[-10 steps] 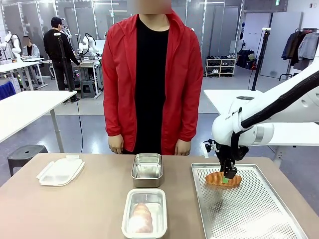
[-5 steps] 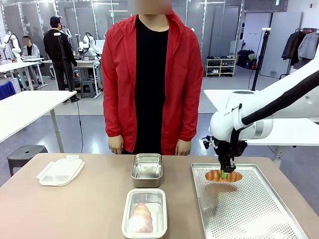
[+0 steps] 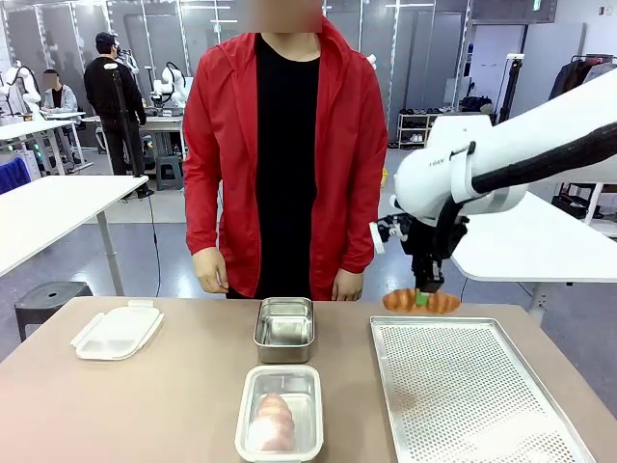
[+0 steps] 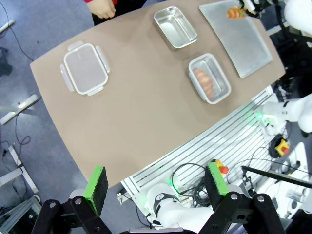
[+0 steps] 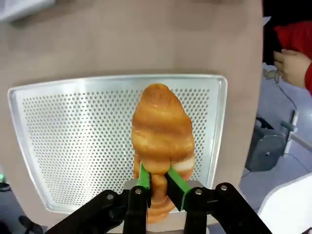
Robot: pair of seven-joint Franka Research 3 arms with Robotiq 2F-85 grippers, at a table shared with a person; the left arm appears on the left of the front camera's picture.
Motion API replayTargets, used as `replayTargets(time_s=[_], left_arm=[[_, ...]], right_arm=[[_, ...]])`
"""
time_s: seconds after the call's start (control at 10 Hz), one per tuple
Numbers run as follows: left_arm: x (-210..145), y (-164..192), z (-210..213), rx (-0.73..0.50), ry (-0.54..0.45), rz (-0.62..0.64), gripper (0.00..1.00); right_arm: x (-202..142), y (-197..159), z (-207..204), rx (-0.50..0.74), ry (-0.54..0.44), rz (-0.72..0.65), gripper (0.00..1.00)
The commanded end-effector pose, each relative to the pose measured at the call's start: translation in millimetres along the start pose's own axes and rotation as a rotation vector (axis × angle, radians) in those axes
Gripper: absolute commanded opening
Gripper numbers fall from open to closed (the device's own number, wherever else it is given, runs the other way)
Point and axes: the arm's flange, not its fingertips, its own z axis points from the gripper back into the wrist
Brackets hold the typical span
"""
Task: Place the bread into the airtight container.
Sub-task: Pick up a Butter Roll and place it into an empty Airtight Container.
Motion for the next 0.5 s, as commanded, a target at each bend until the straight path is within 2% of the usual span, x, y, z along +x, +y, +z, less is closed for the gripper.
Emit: replayTargets(time_s=[0.0,0.2,0.4], left_arm=[[-1,-1,1,-0.002,0.001,-0.01,1.0],[-1,-1,1,-0.002,0.001,-0.01,1.0],[-1,-1,1,-0.002,0.001,-0.01,1.0]], right_arm=[[37,3,6,0.004,-0.009,-0.052,0.02],[110,17,10,-0.012,0.042,-0.013,0.02],[168,24,0,-0.045,0.067,0.022,0.02]])
